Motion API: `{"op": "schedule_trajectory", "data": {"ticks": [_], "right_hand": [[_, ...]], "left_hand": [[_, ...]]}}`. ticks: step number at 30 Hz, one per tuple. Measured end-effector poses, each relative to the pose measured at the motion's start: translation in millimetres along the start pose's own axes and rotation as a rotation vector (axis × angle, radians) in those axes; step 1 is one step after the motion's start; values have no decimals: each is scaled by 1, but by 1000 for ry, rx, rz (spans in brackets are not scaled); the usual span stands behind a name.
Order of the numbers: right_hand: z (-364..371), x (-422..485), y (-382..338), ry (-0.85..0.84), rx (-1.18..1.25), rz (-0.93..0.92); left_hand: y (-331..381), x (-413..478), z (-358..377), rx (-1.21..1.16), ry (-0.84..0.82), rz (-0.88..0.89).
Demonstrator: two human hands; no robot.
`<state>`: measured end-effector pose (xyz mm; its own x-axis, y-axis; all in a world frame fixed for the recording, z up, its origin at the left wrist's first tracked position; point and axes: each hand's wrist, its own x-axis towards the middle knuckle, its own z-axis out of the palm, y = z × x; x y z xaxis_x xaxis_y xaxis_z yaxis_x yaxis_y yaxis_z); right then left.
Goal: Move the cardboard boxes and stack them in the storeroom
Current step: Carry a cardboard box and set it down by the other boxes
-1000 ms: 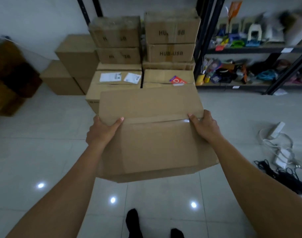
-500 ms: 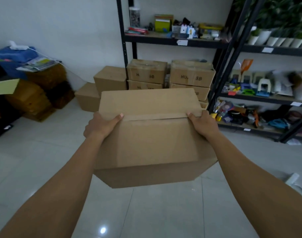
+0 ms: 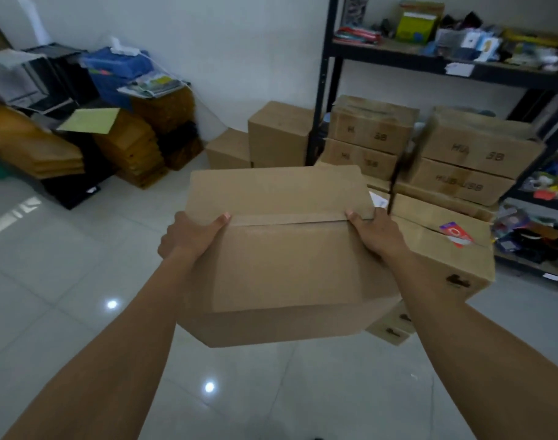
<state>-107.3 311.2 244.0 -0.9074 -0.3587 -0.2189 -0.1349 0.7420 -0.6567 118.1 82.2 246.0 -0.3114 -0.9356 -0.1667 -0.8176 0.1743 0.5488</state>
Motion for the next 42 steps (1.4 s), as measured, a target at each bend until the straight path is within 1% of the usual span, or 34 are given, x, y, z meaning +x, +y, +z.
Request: {"op": "schedule_trajectory", "data": {"ticks": [4,7,11,16,20,23,31,34,37,42], "right_hand": [[59,43,-57,-103,16,-59],[101,76,-102,-172,31,-120],[143,116,-159,-218,43,-173],[190,166,-227,-238,-14,-202],[231,208,-274,-245,-40,-188],[259,236,-309,-208,-33,-160],[325,312,-388,-163,48,-79],[347,347,-409,-157,55,-52],[367,391,-430,-136,80,-14],[400,470,-466,-121,111,54]], "left_hand": [[-28,56,-27,-14,69,-56],[-40,99,-46,-8,122,-142],[-52,153,-66,-16,177,-221],[-68,227,-78,-51,203,-247],[-76,306,-85,-80,177,-251],[-78,372,-95,-90,135,-232],[-68,535,-116,-58,93,-125],[-58,592,-111,-30,79,-102],[-44,659,-100,-72,49,-61],[-15,767,-79,-101,-26,-59]]}}
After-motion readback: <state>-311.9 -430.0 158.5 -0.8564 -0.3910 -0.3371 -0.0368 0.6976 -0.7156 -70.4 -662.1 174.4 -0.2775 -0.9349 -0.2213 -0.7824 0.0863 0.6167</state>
